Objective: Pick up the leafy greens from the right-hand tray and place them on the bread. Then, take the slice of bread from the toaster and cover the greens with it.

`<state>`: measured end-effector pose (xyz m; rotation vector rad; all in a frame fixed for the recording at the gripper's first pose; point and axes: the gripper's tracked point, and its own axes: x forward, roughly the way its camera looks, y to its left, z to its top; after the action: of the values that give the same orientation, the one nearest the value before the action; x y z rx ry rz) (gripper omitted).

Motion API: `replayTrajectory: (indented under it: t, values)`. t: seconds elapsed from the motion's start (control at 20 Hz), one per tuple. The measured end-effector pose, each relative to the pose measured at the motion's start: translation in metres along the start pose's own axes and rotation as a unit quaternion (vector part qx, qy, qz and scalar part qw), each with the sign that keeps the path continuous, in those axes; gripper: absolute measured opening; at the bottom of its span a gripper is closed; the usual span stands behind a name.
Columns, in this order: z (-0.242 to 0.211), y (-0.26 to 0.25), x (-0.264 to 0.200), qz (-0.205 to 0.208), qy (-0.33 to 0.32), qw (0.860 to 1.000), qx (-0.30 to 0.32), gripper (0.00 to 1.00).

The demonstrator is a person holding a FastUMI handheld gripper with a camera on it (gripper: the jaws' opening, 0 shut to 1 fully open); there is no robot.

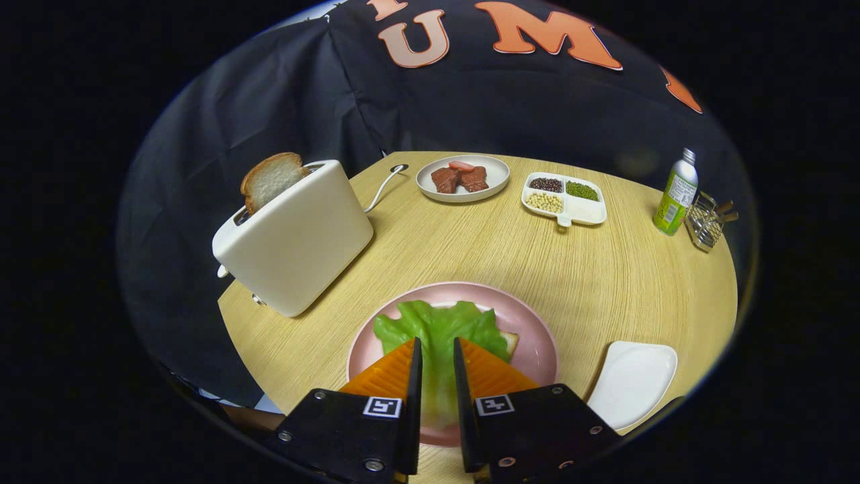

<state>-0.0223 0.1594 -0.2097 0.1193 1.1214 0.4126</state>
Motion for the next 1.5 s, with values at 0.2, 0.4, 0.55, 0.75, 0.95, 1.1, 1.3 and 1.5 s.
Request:
replayTrajectory:
  t: [0.2, 0.4, 0.55, 0.75, 0.95, 1.1, 1.3, 1.5]
  values:
    - [0.027, 0.014, -0.007, 0.007, -0.016, 1.0, 0.003, 0.29]
    - [0.056, 0.038, -0.019, 0.03, -0.019, 0.999, 0.014, 0.42]
    - [0.086, 0.058, -0.029, 0.043, -0.033, 0.999, 0.01, 0.46]
    - [0.124, 0.091, -0.033, 0.056, -0.061, 0.997, -0.004, 0.65]
    - [0.151, 0.126, -0.031, 0.075, -0.066, 0.995, -0.025, 0.79]
    - [0.174, 0.147, -0.029, 0.072, -0.076, 0.994, -0.034, 0.81]
    - [0.197, 0.179, -0.015, 0.089, -0.066, 0.993, -0.044, 0.83]
    - [0.204, 0.204, 0.003, 0.095, -0.052, 0.992, -0.064, 0.83]
